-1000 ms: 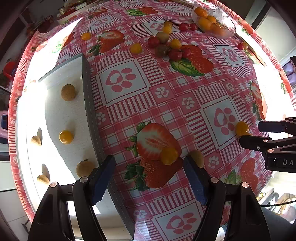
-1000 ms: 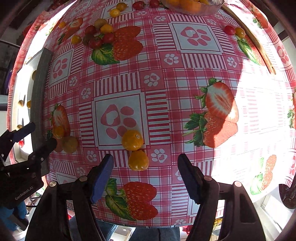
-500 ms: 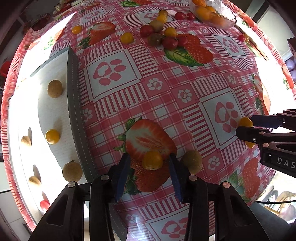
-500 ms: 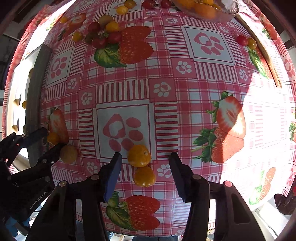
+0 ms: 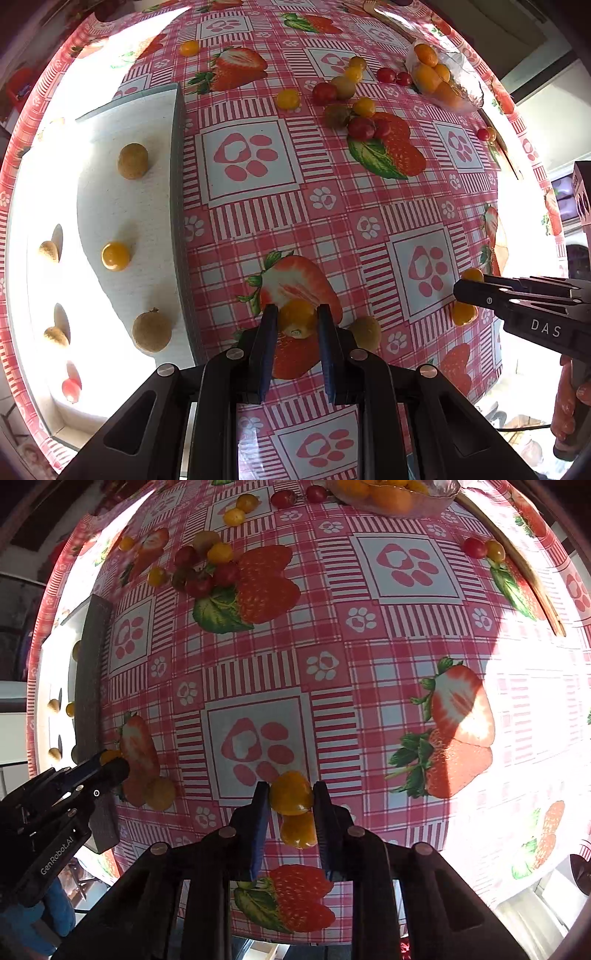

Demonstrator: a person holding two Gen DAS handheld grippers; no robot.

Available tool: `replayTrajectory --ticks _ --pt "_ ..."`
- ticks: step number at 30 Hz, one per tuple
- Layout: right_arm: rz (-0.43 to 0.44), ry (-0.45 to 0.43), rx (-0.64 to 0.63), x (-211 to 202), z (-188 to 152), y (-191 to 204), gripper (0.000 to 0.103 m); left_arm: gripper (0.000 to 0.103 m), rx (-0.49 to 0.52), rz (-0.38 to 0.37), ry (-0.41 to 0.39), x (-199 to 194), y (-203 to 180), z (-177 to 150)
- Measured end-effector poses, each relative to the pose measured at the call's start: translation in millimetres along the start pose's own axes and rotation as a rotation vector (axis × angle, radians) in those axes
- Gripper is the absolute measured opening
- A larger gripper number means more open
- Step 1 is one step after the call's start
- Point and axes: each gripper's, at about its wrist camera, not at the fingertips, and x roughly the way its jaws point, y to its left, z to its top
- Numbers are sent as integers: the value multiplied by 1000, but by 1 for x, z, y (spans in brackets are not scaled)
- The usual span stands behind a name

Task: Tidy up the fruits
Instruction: 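Grasp a yellow cherry tomato with left tool while right tool grasps another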

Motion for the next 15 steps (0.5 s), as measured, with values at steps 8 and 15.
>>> replayTrajectory --ticks 8,15 --pt "6 -14 -15 -17 9 12 26 23 -34 -14 -33 -17 12 -4" --pt "10 -18 -64 -23 25 31 26 23 -61 -8 -77 -33 25 -8"
